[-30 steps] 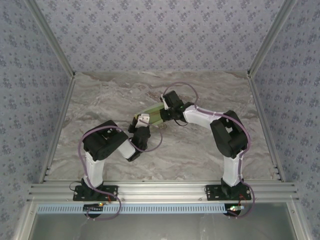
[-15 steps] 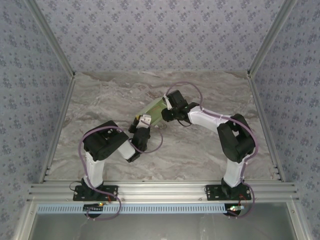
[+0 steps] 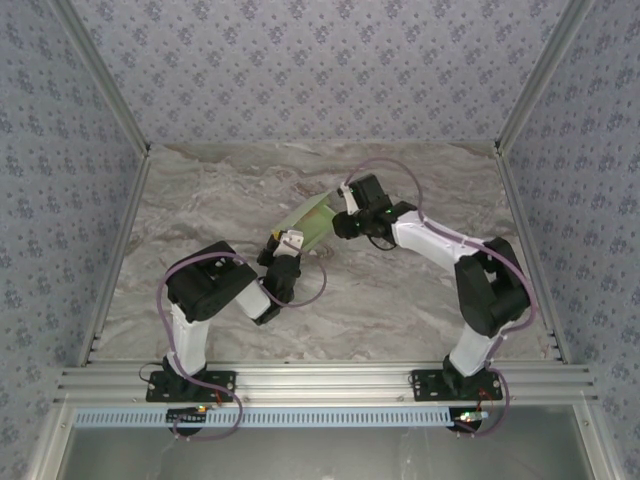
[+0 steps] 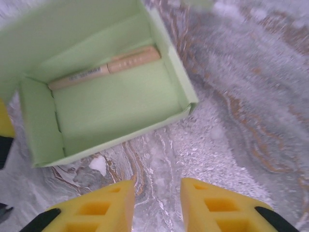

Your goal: Fold the paper box

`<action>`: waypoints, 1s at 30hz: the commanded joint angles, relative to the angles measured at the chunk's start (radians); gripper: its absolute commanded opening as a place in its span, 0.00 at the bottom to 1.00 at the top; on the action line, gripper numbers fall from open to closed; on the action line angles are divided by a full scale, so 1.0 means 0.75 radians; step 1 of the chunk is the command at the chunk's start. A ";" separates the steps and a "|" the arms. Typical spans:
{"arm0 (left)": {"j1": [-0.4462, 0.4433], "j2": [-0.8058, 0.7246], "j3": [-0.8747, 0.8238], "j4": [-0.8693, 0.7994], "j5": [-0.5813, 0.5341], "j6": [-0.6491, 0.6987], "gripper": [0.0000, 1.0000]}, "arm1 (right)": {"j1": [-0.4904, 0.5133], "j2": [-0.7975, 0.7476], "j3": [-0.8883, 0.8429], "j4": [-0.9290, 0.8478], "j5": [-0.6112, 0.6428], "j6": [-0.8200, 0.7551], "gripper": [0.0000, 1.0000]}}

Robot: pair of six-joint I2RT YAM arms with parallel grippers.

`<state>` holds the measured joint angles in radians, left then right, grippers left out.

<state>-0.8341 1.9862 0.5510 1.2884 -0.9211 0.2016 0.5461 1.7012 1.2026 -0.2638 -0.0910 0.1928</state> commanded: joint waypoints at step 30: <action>-0.021 0.001 0.005 -0.161 0.026 -0.027 0.03 | 0.127 0.501 0.836 -0.541 0.300 -0.300 0.55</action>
<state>-0.8364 1.9862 0.5556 1.2766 -0.9131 0.1993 0.6415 2.0922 1.8610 -0.6361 0.1066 -0.0025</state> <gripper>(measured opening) 0.044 0.548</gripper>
